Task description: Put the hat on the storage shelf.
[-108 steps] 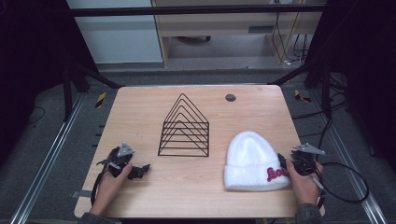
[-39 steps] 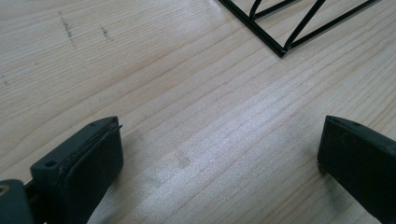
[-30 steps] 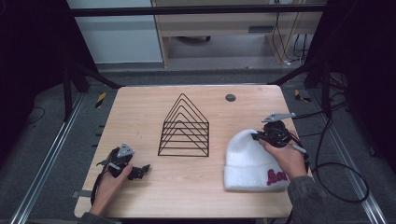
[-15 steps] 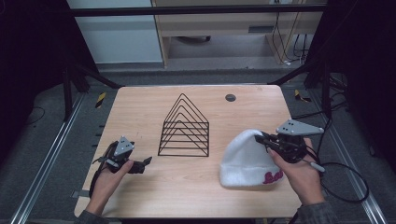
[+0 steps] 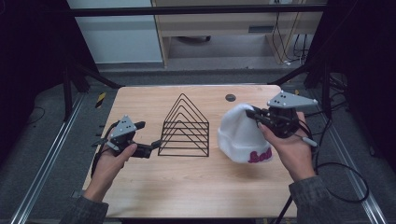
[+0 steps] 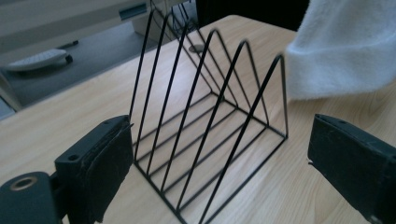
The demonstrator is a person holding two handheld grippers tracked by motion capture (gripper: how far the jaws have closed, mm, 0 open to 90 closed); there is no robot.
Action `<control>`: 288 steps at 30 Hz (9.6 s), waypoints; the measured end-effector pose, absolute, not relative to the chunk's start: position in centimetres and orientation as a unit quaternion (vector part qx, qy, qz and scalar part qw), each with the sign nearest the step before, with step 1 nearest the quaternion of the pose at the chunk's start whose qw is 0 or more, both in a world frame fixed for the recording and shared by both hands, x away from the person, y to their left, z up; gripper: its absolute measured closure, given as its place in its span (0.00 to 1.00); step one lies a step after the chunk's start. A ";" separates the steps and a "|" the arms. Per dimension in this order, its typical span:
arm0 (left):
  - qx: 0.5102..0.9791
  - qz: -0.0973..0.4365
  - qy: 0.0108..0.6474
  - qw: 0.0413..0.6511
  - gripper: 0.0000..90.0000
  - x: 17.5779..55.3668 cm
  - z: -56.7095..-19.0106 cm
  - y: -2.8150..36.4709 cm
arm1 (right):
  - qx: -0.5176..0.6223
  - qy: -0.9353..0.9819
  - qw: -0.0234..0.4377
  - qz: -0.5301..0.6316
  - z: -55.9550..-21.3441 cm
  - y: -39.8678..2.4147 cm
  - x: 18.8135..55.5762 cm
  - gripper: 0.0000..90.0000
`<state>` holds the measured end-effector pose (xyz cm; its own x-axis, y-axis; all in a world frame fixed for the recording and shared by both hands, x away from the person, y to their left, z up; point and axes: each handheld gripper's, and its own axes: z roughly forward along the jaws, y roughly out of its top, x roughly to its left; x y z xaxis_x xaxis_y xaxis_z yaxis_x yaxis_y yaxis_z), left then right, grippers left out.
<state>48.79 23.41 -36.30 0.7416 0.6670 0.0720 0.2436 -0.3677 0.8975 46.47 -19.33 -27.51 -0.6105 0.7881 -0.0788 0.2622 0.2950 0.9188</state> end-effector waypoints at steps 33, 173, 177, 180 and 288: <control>0.821 0.171 0.236 0.490 0.15 54.3 -29.5 18.2 | 0.282 0.723 0.300 0.554 -15.7 -9.8 51.0 0.93; 0.838 0.143 0.335 0.407 0.77 52.9 -44.2 26.0 | 0.274 0.836 0.187 0.437 -31.1 -3.1 52.1 0.80; 0.827 0.151 0.341 0.421 0.75 52.3 -43.9 26.6 | 0.274 0.835 0.188 0.439 -31.0 -3.0 51.8 0.74; 0.825 0.161 0.341 0.422 0.70 51.8 -43.6 27.0 | 0.274 0.833 0.186 0.443 -30.8 -3.0 51.5 0.67; 0.819 0.187 0.425 0.336 0.00 49.6 -50.8 29.6 | 0.474 0.773 0.213 0.363 -44.2 -23.2 46.8 0.12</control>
